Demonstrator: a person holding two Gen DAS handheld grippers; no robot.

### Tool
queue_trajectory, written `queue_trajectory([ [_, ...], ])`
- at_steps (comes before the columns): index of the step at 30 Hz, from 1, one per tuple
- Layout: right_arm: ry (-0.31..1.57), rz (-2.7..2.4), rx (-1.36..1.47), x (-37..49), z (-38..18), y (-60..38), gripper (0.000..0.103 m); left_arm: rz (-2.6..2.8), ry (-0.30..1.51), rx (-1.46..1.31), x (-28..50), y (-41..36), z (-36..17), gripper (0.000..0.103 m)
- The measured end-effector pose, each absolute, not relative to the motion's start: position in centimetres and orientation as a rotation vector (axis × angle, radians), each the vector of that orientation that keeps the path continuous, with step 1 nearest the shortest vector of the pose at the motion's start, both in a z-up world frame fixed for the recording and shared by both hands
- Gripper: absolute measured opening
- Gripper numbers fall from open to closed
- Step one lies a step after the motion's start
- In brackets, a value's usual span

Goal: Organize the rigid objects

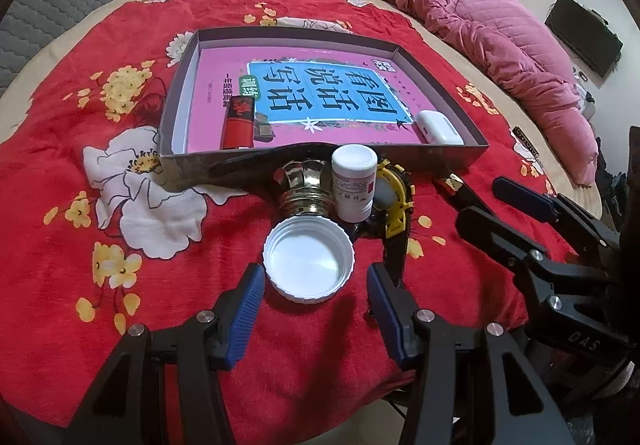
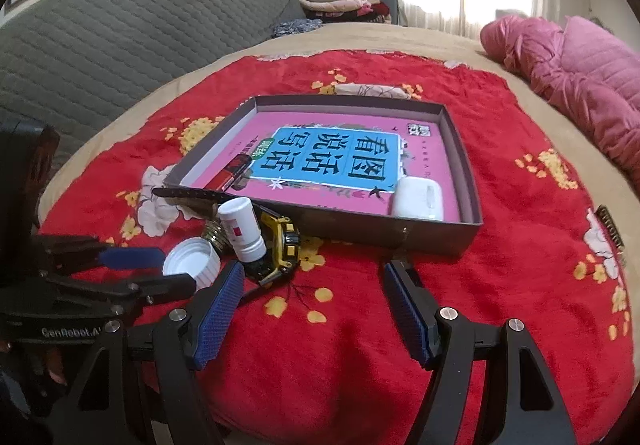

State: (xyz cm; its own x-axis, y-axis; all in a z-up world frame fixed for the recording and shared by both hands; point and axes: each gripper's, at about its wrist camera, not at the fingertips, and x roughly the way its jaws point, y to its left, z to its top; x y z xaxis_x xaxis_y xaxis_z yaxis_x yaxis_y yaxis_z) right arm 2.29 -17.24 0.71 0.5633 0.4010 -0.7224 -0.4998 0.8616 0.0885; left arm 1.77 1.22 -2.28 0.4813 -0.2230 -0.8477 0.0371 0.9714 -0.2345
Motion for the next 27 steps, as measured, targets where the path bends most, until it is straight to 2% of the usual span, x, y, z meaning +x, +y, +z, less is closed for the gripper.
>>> queue_trajectory([
  [12,0.863,0.521,-0.084,4.6,-0.9,-16.6,0.073,-0.163,1.075,-0.205,2.3,1.3,-3.0,0.053],
  [27,0.874,0.576,-0.091,6.0,-2.1,-15.5,0.042,-0.162,1.085,-0.204,2.9,1.2,-3.6,0.053],
])
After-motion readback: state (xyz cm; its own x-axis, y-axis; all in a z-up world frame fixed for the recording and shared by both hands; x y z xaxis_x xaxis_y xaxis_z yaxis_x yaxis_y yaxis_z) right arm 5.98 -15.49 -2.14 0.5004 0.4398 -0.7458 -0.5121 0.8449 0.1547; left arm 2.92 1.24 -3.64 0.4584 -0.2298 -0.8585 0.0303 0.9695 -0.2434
